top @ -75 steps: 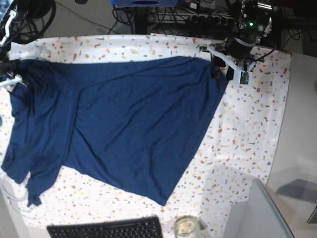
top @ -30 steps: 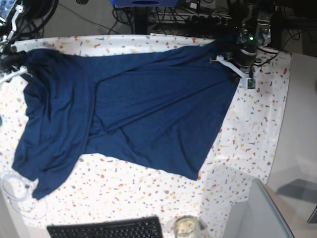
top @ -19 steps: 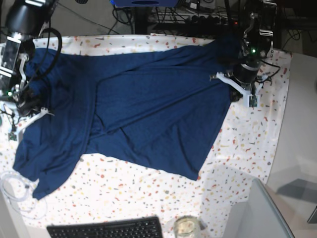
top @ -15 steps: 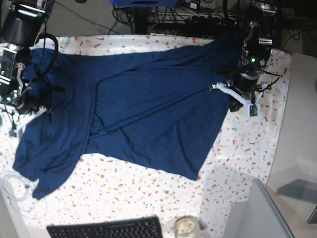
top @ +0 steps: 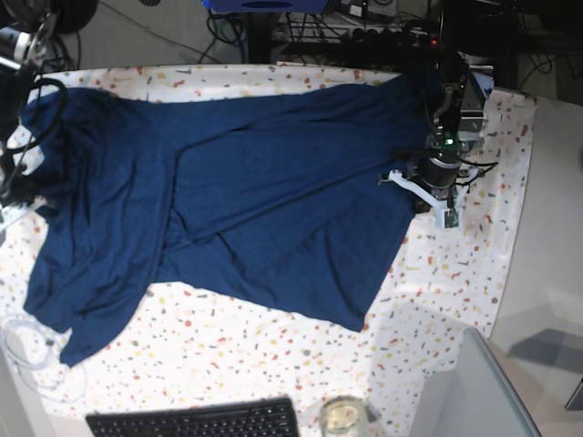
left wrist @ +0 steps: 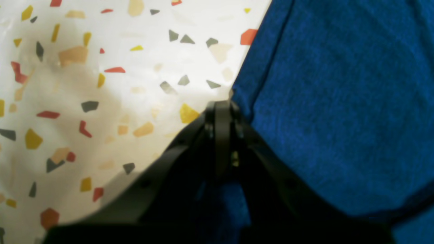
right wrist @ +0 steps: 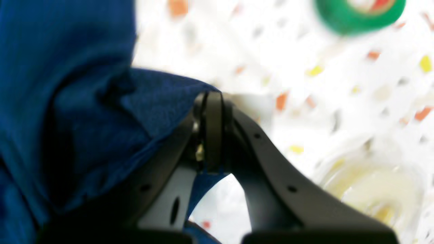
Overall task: Layout the t-shirt on the table in an organized manner, then fold the t-shirt properly
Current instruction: 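Hold the shirt edges with both grippers and tug them apart, then pull the shirt edge with the left gripper and release it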
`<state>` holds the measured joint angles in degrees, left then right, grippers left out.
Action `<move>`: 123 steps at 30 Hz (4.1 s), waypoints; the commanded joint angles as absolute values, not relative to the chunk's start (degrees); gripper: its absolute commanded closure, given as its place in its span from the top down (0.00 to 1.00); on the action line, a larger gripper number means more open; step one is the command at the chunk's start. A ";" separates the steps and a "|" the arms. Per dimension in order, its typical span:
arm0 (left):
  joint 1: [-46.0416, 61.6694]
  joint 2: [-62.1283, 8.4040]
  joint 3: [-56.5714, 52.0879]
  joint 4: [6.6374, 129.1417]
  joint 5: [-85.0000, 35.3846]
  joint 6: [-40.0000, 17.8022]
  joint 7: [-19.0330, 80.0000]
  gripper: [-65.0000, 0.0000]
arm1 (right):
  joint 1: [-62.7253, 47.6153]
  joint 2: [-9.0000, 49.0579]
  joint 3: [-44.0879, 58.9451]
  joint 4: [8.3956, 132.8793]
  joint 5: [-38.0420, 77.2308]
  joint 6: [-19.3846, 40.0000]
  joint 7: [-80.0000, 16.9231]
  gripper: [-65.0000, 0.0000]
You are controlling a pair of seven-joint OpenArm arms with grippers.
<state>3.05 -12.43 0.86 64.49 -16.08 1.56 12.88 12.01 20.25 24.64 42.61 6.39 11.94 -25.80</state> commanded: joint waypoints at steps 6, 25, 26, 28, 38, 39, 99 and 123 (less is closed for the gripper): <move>0.31 -12.70 0.92 63.60 -16.04 1.80 14.55 0.00 | 17.27 24.66 24.40 34.95 5.76 11.65 -22.29 0.00; 5.32 -12.09 1.10 73.19 -16.13 1.80 14.73 0.00 | -11.12 10.51 23.25 90.24 5.85 11.74 -39.43 0.00; 5.49 -11.91 1.10 73.01 -16.13 1.80 14.73 0.00 | -12.00 9.71 23.25 91.12 5.85 11.74 -39.60 0.00; 5.76 -11.91 1.10 71.52 -16.13 1.80 14.73 0.00 | -13.23 8.31 23.25 91.74 5.85 11.74 -39.69 0.00; 5.41 -12.26 1.01 63.43 -16.04 1.80 14.37 0.00 | -11.91 9.27 27.65 75.91 5.85 11.74 -35.38 0.00; 5.41 -12.26 1.01 63.25 -16.04 1.80 14.37 0.00 | -11.91 9.45 29.05 75.12 5.85 11.74 -34.77 0.00; 7.43 -12.53 0.92 74.07 -16.13 1.80 14.73 0.00 | -18.59 10.42 31.87 85.76 2.24 10.24 -38.46 0.00; -11.21 -11.47 1.01 50.24 -16.13 1.80 14.29 0.00 | 11.12 17.63 22.73 49.36 2.07 10.33 -31.25 0.00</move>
